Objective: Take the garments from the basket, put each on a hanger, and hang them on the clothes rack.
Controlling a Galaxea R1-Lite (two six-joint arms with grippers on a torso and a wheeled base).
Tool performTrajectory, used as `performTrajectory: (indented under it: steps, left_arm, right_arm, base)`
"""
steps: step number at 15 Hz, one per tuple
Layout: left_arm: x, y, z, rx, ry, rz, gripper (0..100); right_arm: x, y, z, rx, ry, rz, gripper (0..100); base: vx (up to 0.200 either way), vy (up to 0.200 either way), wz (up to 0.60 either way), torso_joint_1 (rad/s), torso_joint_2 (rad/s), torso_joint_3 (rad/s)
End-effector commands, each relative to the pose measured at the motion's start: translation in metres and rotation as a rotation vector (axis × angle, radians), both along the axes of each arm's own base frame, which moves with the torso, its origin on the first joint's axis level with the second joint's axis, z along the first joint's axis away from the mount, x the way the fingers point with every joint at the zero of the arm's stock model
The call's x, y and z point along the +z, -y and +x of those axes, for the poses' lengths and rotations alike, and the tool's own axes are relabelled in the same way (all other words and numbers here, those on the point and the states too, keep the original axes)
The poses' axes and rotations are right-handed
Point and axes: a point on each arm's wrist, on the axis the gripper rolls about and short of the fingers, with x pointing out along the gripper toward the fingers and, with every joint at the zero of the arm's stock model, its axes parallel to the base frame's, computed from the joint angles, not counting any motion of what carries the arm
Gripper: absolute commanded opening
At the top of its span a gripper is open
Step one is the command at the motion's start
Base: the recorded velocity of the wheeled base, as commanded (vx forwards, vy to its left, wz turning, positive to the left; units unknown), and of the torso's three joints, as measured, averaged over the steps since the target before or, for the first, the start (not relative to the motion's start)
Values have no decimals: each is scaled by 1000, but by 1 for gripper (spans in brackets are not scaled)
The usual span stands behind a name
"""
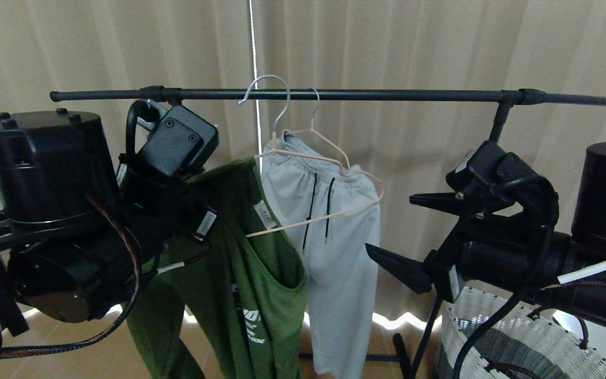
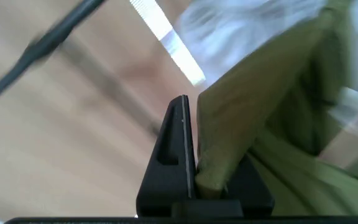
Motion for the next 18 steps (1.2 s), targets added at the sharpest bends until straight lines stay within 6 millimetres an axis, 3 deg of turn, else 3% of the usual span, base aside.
performTrajectory:
  steps: [1,5,8,11,18]
  left_arm:
    - [-5,-6,6,48,-17,-6,0]
    - [0,-7,10,60,-10,-100,0]
    - [19,18,-1,-43,18,-271,0]
    - [28,25,-6,-79,37,-306,0]
    - [35,41,-23,-164,58,-357,0]
  right_arm:
    - [-5,1,5,-30,1,-35,100]
    - [-12,0,6,-34,-18,-53,100]
    - [-18,-16,7,11,-17,-48,100]
    - [-22,-32,11,40,20,-17,100]
    - [-32,-33,12,40,2,-34,100]
  base:
    - [0,0,0,0,0,0]
    - [0,0,0,0,0,0]
    - [0,0,0,0,0,0]
    - [0,0,0,0,0,0]
    - [0,0,0,0,0,0]
